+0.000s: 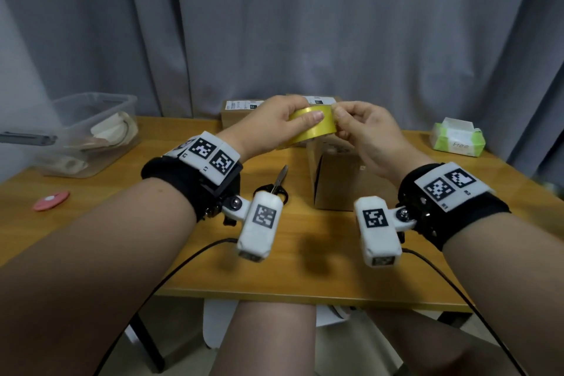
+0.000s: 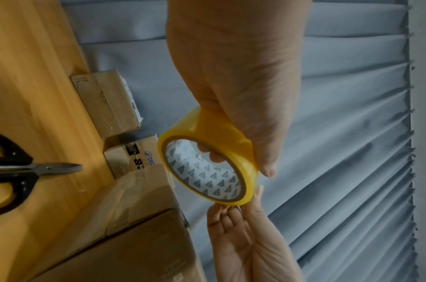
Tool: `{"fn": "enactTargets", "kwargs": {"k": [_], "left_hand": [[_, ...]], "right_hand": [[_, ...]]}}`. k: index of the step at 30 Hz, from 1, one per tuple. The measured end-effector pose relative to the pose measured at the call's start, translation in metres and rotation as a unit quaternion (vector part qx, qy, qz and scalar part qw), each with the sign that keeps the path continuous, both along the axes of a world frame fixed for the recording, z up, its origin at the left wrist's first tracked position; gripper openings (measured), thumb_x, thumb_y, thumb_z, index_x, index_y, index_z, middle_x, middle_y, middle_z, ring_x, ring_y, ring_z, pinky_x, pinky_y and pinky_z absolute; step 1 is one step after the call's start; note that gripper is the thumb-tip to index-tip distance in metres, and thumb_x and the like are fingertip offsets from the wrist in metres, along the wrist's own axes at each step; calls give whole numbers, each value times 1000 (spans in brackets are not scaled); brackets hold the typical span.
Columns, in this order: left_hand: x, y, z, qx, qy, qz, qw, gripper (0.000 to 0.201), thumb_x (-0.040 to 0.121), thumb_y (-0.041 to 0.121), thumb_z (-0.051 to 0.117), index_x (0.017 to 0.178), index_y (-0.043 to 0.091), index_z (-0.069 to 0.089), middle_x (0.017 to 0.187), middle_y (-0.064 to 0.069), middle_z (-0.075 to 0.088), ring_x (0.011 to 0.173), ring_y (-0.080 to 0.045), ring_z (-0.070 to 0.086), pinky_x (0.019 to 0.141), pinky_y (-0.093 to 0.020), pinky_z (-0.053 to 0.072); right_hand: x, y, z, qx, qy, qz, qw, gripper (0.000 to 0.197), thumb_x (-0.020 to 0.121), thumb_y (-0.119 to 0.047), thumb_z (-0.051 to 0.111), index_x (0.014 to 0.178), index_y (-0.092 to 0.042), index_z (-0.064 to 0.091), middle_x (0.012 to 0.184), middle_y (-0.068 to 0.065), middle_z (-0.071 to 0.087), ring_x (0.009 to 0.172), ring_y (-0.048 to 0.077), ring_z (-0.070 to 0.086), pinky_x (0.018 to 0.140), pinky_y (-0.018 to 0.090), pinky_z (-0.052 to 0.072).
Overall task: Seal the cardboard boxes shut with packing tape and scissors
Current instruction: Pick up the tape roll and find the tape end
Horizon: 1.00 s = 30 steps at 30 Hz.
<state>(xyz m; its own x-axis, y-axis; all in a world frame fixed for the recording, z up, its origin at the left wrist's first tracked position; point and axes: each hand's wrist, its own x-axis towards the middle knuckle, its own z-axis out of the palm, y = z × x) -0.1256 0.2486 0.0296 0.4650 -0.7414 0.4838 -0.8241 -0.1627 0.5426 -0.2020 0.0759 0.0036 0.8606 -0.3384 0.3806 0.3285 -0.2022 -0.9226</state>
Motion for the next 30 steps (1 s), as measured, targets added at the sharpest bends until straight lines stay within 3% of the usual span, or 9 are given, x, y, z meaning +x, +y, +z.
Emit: {"fn": "enactTargets", "kwargs": {"k": [3, 6, 9, 13, 17, 20, 23, 25, 30], "left_hand": [[1, -1, 2, 4, 19, -20, 1000, 23, 95, 37, 50, 89, 17, 61, 76, 0, 61, 66, -9, 57, 58, -23, 46], [1, -2, 2, -3, 22, -20, 1000, 23, 96, 36, 50, 87, 18, 62, 74, 2, 60, 63, -4, 55, 57, -19, 44], [1, -1, 4, 5, 23, -18, 1000, 18, 95, 34, 52, 79, 32, 57, 69, 11, 58, 58, 6, 54, 54, -10, 41], [8, 3, 4, 12, 6, 4, 1000, 17, 94, 37, 53, 79, 30, 59, 70, 10, 60, 60, 4, 56, 54, -12, 43], [23, 11, -8, 85, -66, 103, 989, 41, 93, 46, 50, 87, 8, 64, 70, 1, 56, 62, -11, 52, 55, -24, 39], [20, 5, -12, 118, -78, 135, 981, 39, 92, 50, 49, 76, 16, 57, 64, 1, 54, 59, -11, 51, 51, -24, 37], [20, -9, -10, 138, -91, 147, 975, 52, 93, 54, 45, 72, 8, 60, 60, -3, 54, 57, -15, 51, 50, -26, 36], [23, -16, -9, 148, -84, 156, 973, 58, 93, 55, 43, 71, 4, 61, 60, -7, 54, 57, -18, 53, 50, -30, 39], [33, -14, -14, 74, 57, 99, 991, 57, 90, 56, 49, 55, 12, 40, 50, -2, 32, 44, -14, 33, 53, -28, 30]], "right_hand": [[-2, -1, 0, 4, -20, -30, 999, 7, 91, -7, 62, 96, -9, 66, 83, 4, 62, 64, 1, 58, 62, 15, 48], [5, 2, -2, -25, -25, -112, 993, 9, 91, -11, 63, 84, -14, 65, 81, 5, 63, 71, 10, 61, 62, 23, 51], [10, 10, -1, -105, 14, -154, 982, 16, 97, -17, 54, 81, -20, 58, 83, 1, 59, 77, 16, 56, 70, 32, 50], [9, 17, 11, -218, 67, -183, 956, 16, 100, -20, 46, 88, -16, 56, 94, 5, 59, 81, 18, 55, 63, 25, 42], [1, 16, 24, -211, 111, -126, 963, 26, 100, -16, 44, 75, -18, 52, 77, 5, 58, 65, 16, 53, 62, 26, 46], [-4, 10, 27, -106, 156, -52, 981, 26, 96, -8, 44, 72, -10, 52, 65, 7, 50, 62, 21, 49, 63, 30, 44], [-8, 2, 27, -65, 187, -30, 980, 26, 94, -32, 56, 85, -8, 59, 70, 6, 56, 67, 20, 57, 63, 29, 51], [-8, -4, 25, -144, 193, -61, 969, 33, 86, -41, 67, 78, -10, 61, 64, 3, 62, 61, 13, 59, 62, 27, 54], [-2, -20, 22, -150, 180, -165, 958, 35, 80, -21, 78, 57, -13, 52, 50, 0, 54, 45, 10, 46, 47, 22, 42]]}}
